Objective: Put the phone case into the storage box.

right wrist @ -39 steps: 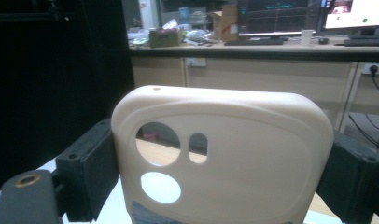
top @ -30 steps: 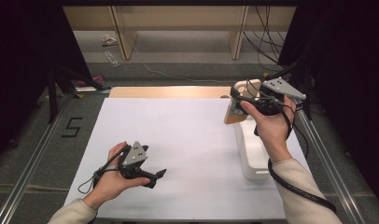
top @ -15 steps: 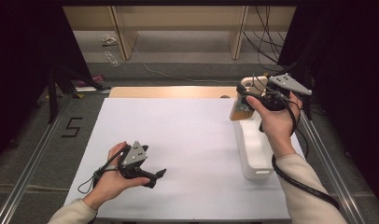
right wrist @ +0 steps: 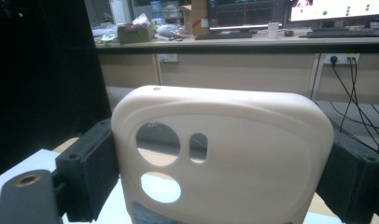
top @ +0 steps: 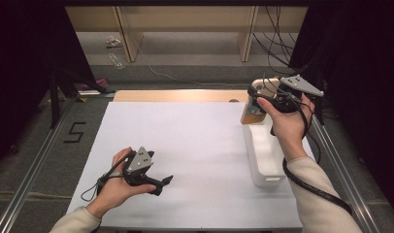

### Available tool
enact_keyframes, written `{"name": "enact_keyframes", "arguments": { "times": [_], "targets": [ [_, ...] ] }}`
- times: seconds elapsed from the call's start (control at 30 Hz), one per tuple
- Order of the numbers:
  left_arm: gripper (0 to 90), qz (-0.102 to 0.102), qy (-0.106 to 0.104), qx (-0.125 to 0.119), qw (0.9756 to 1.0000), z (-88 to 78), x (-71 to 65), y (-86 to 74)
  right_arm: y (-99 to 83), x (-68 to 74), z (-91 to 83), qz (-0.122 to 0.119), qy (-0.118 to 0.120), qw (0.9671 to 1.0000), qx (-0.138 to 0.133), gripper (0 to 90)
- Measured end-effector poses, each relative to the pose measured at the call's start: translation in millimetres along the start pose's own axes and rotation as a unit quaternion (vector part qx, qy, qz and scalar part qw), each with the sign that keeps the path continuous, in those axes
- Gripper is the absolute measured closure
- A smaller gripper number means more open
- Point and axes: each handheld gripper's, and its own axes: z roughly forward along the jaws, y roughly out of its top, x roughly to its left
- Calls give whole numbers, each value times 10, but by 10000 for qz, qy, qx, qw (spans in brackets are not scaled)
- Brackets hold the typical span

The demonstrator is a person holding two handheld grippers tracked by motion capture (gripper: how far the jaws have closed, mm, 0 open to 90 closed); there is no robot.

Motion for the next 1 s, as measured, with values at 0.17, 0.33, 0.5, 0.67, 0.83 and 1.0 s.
{"name": "enact_keyframes", "arguments": {
  "times": [0.17, 0.33, 0.5, 0.67, 0.83, 1.0],
  "targets": [
    [0, -1, -10, 5, 10000, 7, 1, -3, -4, -41, 21, -13, -59, 10000, 18, 126],
    [0, -8, -1, -13, 10000, 4, 4, 0, -6, -78, 32, 20, -116, 9999, 46, 126],
    [0, -10, -2, -14, 10000, 4, 5, 0, -4, -103, 46, 16, -164, 9998, 74, 126],
    [0, -10, -5, -14, 10000, 4, 4, 0, -3, -129, 63, 31, -195, 9998, 87, 126],
    [0, -10, -2, -28, 10000, 4, 3, 2, 0, -147, 76, 37, -228, 9997, 106, 126],
    [0, -15, 2, -30, 10000, 4, 6, 2, 11, -173, 96, 45, -268, 9996, 119, 126]
  ]
}}
